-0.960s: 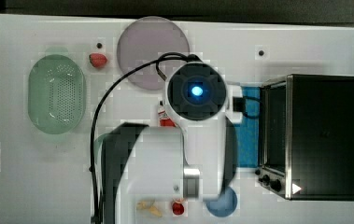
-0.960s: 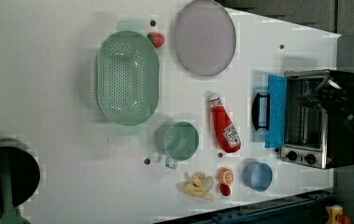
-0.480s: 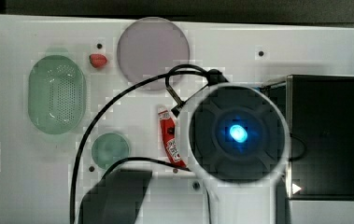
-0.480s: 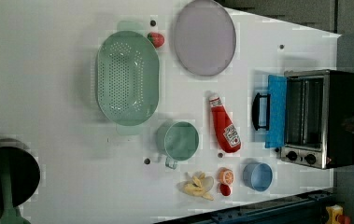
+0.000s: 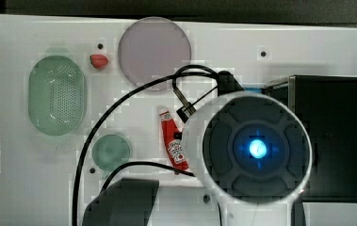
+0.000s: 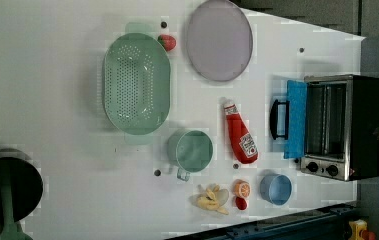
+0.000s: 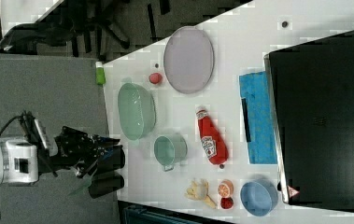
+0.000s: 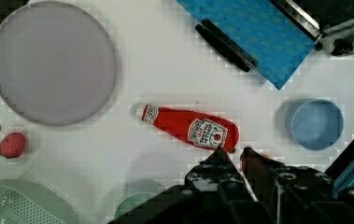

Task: Flap open oven.

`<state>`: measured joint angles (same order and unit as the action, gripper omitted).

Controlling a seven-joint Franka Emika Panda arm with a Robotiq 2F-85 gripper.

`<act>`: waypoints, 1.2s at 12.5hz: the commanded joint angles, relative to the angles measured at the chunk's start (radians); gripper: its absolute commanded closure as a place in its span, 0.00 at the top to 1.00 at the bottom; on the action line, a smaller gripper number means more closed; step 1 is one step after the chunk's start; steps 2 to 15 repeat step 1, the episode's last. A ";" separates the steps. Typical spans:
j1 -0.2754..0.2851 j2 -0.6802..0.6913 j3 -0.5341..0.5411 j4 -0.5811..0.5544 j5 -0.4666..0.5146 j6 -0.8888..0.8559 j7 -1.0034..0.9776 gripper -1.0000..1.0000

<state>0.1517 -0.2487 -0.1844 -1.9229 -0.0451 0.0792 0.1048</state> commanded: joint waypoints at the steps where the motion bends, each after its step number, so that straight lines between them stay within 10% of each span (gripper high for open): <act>1: 0.006 0.028 0.006 -0.011 -0.001 -0.006 0.041 0.17; 15: 0.006 0.028 0.006 -0.011 -0.001 -0.006 0.041 0.17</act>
